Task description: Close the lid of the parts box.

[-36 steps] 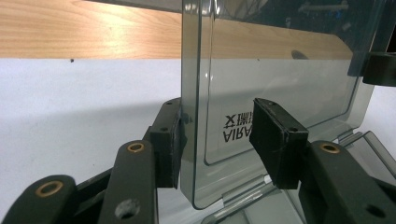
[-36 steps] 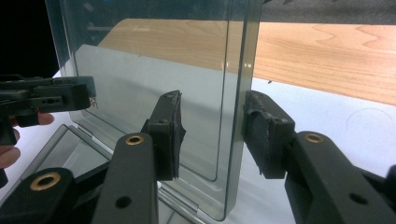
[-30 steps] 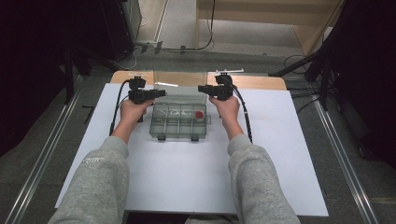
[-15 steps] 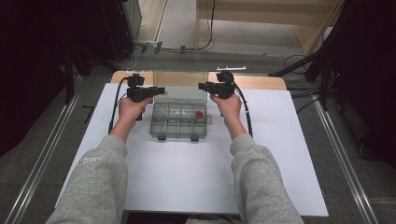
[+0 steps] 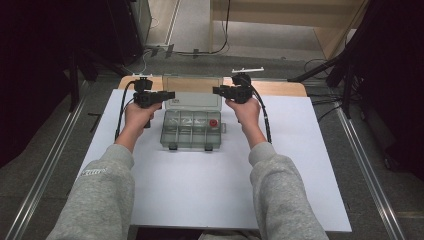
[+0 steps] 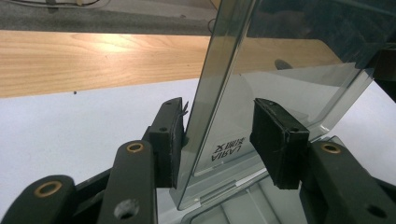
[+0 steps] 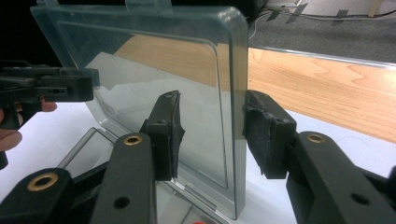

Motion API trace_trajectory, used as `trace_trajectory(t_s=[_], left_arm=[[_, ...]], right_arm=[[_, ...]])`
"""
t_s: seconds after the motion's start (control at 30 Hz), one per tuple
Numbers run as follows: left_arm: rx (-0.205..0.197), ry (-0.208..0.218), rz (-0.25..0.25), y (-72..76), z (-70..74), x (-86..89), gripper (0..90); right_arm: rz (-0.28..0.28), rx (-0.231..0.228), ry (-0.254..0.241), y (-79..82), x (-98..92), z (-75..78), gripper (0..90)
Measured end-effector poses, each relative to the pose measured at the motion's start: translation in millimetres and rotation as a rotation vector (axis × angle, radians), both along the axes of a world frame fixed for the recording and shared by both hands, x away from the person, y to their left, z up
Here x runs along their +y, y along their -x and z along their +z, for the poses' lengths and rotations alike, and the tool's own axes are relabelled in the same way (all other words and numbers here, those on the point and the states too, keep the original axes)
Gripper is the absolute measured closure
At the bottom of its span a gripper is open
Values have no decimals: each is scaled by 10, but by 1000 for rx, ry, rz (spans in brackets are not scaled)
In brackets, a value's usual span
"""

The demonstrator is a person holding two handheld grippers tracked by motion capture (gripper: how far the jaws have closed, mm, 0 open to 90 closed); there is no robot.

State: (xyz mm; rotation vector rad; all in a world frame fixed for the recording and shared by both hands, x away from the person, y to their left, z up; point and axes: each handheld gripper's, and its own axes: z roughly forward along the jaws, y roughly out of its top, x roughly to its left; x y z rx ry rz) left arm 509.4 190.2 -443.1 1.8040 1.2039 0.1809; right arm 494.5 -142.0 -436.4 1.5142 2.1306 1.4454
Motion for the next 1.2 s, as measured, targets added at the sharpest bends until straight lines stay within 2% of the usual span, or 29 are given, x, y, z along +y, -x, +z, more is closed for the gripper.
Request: trace_trajectory(t_s=[0.43, 0.8, 1.07, 1.2], left_arm=[[-13, -8, -13, 28, 123, 3, 537], [-20, -16, -28, 57, 166, 13, 535], [-27, -33, -51, 98, 209, 23, 535], [-24, -27, -60, 108, 218, 28, 514]], right_arm=[[18, -9, 11, 38, -15, 113, 584], [32, -21, 45, 73, -1, 179, 597], [51, -18, 29, 99, -35, 210, 600], [70, -20, 60, 124, -9, 225, 602]])
